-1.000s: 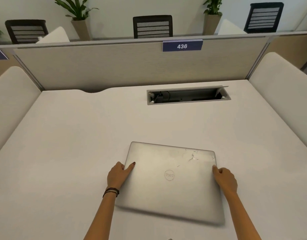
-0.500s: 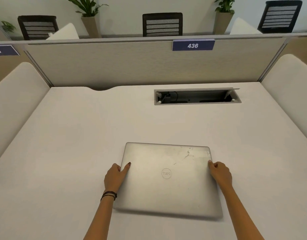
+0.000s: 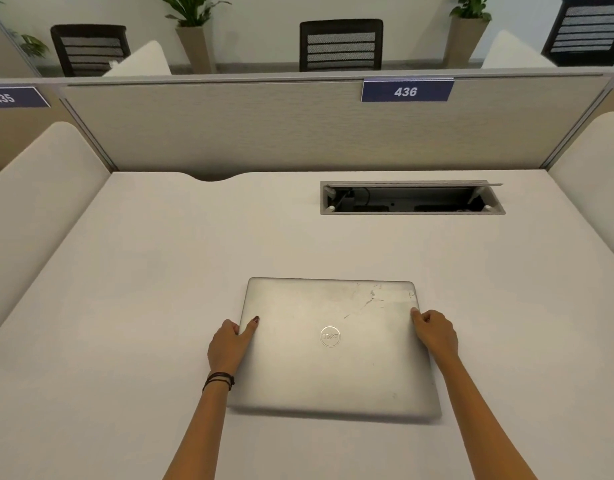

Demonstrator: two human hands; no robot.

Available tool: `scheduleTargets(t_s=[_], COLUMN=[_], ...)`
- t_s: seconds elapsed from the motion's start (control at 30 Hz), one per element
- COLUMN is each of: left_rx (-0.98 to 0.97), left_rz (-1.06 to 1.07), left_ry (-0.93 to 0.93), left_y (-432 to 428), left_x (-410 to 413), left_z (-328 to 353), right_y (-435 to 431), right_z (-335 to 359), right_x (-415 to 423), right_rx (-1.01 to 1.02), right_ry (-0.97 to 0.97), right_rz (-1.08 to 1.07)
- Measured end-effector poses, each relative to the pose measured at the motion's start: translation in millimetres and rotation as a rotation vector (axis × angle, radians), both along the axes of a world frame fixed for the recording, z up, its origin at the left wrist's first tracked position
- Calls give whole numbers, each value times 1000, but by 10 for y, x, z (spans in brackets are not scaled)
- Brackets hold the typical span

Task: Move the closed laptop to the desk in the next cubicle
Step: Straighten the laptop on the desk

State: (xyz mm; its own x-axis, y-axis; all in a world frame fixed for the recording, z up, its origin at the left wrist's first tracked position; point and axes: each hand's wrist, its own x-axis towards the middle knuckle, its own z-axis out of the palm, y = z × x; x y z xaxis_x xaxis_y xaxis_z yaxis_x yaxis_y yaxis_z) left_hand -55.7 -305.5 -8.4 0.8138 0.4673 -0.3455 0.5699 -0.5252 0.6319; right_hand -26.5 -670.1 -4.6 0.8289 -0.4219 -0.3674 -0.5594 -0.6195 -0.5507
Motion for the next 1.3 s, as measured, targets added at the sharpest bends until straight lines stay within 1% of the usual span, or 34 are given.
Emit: scheduleTargets(t_s=[0.23, 0.57, 0.8, 1.3], left_rx=[7, -1, -10, -17], left_rz=[7, -61, -77, -87], left_ry=[-1, 35, 41, 22], left_y=[-5, 49, 96, 125], left_x=[62, 64, 53, 113], left_z=[0, 20, 20, -14], right_y=[1, 14, 28, 35], right_z=[-31, -79, -101, -177], right_x=[82, 26, 24, -6], right_rx=[4, -26, -2, -82], right_ry=[-14, -69, -90, -115], right_rz=[-6, -30, -56, -34])
